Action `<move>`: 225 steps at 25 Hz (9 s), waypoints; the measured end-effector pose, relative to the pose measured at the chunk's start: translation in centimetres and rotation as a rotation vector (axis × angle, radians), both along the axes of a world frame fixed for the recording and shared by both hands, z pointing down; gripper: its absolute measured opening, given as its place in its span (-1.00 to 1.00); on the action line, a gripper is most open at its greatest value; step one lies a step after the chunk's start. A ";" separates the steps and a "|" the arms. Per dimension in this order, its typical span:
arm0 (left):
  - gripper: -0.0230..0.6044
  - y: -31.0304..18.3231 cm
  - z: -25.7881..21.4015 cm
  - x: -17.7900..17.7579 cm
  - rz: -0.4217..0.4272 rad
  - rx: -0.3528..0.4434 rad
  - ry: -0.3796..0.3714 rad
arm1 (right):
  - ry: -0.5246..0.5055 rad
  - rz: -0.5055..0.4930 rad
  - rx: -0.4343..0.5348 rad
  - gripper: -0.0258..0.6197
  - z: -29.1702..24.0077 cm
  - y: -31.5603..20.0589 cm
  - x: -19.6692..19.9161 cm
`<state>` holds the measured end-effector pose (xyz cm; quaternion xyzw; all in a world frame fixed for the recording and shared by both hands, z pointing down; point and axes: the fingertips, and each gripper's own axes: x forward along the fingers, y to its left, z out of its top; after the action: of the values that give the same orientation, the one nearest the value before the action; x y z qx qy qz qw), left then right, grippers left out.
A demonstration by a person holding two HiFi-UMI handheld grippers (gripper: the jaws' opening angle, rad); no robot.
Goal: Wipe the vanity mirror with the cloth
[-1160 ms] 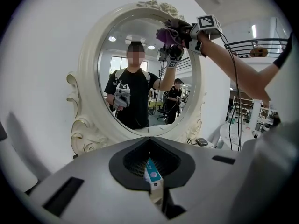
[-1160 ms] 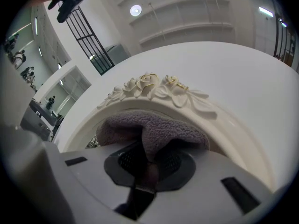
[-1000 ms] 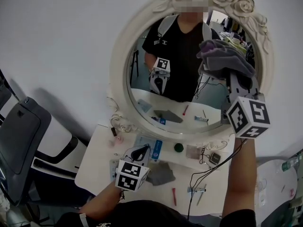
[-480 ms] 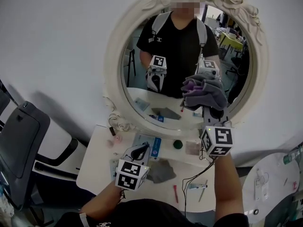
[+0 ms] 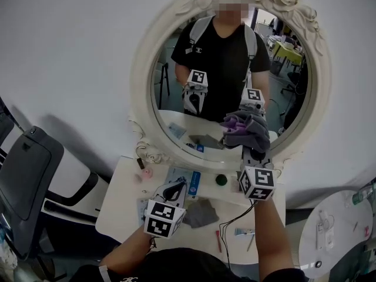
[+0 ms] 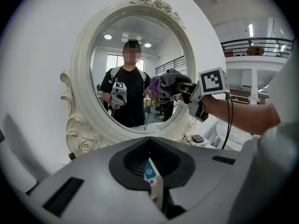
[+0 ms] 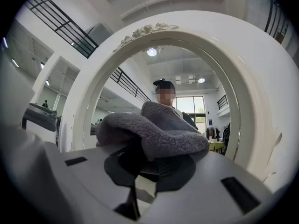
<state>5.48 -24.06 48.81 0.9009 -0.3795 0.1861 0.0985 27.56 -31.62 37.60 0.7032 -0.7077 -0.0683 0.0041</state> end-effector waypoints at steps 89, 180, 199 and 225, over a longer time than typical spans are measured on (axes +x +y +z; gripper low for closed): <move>-0.91 -0.7 1.5 -5.8 -0.123 -0.042 0.042 | 0.217 -0.102 0.086 -0.78 -13.0 -4.7 -13.4; -0.91 0.7 3.0 -8.4 -0.190 -0.063 0.007 | 0.125 -0.390 -0.115 -0.79 -7.7 -9.5 -25.9; -0.91 0.9 3.7 -9.7 -0.198 -0.080 -0.001 | -0.055 -0.344 -0.660 -0.78 16.2 -7.3 -18.6; -0.91 0.4 2.7 -4.4 -0.060 -0.045 0.028 | -0.171 0.073 -0.259 -0.77 12.6 11.2 -5.4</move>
<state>1.12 -23.64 51.50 0.8893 -0.4005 0.1791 0.1293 22.14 -20.45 50.22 0.7255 -0.6822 0.0837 0.0369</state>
